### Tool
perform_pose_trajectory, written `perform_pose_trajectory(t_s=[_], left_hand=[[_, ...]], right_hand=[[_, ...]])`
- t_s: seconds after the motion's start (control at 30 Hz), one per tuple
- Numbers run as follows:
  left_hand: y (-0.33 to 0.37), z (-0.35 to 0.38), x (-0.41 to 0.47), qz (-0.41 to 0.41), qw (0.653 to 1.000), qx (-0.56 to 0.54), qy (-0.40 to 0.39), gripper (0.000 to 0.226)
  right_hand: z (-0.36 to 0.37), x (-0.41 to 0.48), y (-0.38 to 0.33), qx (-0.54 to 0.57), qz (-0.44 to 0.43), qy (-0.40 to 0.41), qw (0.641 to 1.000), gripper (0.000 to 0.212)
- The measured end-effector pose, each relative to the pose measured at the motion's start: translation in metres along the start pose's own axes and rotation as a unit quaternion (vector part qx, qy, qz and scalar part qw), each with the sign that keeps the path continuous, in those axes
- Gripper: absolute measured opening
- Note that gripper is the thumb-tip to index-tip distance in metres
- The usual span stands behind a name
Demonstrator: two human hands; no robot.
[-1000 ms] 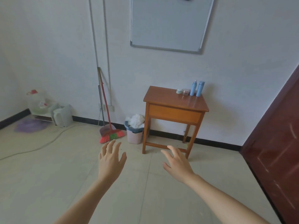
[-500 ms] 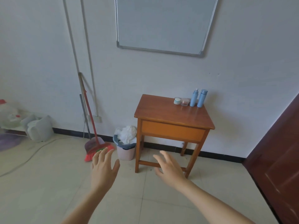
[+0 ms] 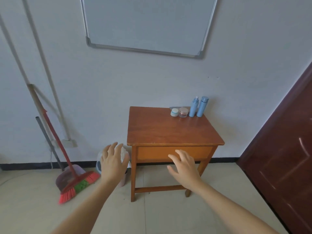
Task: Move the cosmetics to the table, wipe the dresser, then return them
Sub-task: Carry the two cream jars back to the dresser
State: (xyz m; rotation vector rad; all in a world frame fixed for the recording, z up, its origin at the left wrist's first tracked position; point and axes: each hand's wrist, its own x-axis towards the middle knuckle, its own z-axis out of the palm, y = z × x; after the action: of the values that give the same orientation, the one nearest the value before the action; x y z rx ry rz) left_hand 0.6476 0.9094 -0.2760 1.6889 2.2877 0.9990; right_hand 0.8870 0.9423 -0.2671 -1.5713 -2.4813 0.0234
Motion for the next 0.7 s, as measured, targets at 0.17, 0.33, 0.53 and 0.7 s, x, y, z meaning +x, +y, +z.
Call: perform_pose_trajectory(t_s=[0.17,0.33,0.53,0.7], left_hand=[[0.013,0.058,0.025,0.019,0.996,-0.034,-0.079,0.051],[0.048,0.107,0.073,0.059,0.993,-0.023,-0.104,0.064],[0.112,0.167,0.148,0.067,0.993,-0.019,-0.09,0.044],[0.144,0.216,0.175,0.034,0.994,-0.022,-0.098,0.044]], right_hand=[[0.021,0.014,0.034,-0.014,0.047,-0.069,0.996,0.045],[0.026,0.052,0.095,0.008,0.073,-0.063,0.995,0.048],[0.021,0.118,0.173,0.02,0.082,-0.052,0.995,0.048],[0.029,0.163,0.226,0.022,0.065,-0.078,0.995,0.05]])
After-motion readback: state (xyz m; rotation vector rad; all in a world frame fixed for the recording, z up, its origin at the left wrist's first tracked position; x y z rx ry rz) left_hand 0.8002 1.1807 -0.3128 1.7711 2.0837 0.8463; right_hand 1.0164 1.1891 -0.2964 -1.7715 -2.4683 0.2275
